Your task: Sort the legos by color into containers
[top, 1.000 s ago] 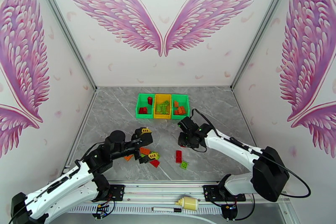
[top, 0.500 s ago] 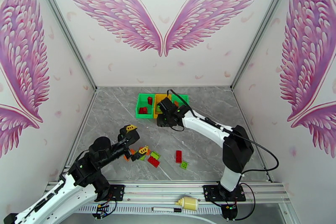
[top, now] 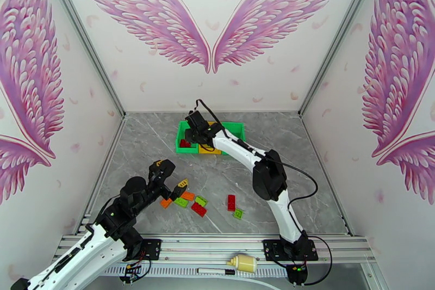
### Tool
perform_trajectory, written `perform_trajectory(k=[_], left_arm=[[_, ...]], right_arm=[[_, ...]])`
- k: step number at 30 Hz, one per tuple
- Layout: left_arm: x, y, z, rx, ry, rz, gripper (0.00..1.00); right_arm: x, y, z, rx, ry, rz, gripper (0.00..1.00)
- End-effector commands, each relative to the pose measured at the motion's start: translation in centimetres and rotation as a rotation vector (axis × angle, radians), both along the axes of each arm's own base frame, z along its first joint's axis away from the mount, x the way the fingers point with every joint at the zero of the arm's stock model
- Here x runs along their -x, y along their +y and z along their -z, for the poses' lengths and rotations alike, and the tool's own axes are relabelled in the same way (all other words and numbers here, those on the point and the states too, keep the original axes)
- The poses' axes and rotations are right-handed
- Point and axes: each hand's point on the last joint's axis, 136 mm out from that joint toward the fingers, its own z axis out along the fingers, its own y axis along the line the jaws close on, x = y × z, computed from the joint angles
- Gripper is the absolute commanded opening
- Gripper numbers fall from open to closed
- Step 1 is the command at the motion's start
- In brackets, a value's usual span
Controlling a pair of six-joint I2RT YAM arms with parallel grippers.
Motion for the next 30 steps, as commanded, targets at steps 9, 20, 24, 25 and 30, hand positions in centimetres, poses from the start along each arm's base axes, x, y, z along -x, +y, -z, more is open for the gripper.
perform_trajectory(k=[9, 20, 24, 25, 30], left_arm=[[-0.1, -0.1, -0.3, 0.039, -0.001, 0.028, 0.99], [0.6, -1.0, -0.6, 0.049, -0.006, 0.104, 0.99], [1.2, -2.1, -0.6, 0.037, 0.0, 0.178, 0.99], [1.2, -2.3, -0.6, 0.034, 0.006, 0.191, 0.99], [1.7, -3.5, -0.8, 0.018, 0.004, 0.271, 0.99]], right_arm=[[-5.7, 0.5, 1.4, 0.005, -0.12, 0.043, 0.39], [-3.5, -0.7, -2.7, 0.0, -0.142, -0.005, 0.69], [-0.6, -3.1, -3.1, -0.002, -0.121, 0.012, 0.74], [0.4, -3.8, -3.1, -0.005, -0.113, 0.018, 0.76], [5.6, -7.4, -2.7, 0.001, -0.063, 0.056, 0.8]])
